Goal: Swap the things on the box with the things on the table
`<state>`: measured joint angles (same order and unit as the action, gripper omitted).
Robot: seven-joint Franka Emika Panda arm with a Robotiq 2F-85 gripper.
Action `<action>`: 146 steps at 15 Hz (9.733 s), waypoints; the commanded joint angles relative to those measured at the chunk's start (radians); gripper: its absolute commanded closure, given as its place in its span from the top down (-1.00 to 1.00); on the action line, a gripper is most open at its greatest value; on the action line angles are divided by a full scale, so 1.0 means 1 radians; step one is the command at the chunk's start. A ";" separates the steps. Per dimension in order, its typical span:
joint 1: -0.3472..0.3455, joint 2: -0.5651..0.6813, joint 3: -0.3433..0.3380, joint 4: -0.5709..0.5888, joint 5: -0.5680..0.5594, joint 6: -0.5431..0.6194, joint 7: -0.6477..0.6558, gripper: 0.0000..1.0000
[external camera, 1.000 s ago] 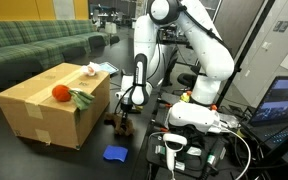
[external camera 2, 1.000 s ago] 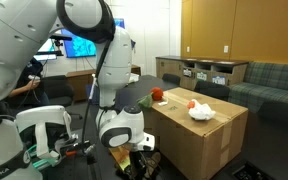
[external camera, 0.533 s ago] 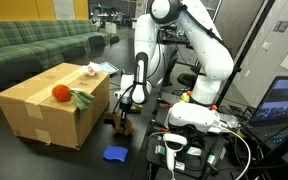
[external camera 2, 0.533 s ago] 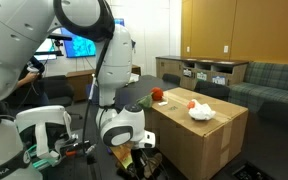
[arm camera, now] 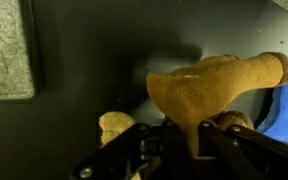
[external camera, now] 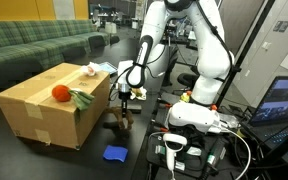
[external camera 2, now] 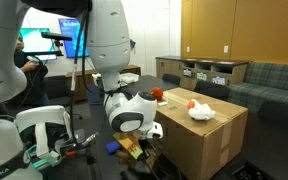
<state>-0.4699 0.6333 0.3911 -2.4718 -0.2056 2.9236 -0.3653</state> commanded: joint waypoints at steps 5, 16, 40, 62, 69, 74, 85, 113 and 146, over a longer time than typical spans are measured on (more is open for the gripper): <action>-0.018 -0.335 0.055 0.017 0.264 -0.412 -0.222 -0.94; 0.342 -0.608 -0.270 0.256 0.262 -0.753 -0.156 -0.94; 0.594 -0.024 -0.341 0.905 0.094 -0.397 0.302 -0.26; 0.702 -0.280 -0.377 0.558 -0.049 -0.360 0.470 1.00; 0.673 -0.332 -0.270 0.512 0.088 -0.419 0.416 1.00; 0.690 -0.303 -0.241 0.514 0.122 -0.436 0.418 1.00; 0.707 -0.204 -0.242 0.522 0.108 -0.268 0.436 1.00; 0.462 -0.513 -0.162 0.339 0.414 -0.737 -0.261 -0.91; 0.623 -0.310 -0.270 -0.299 0.619 0.372 -0.086 -0.91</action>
<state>0.0591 0.2464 0.1424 -2.7707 0.3567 3.1834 -0.4946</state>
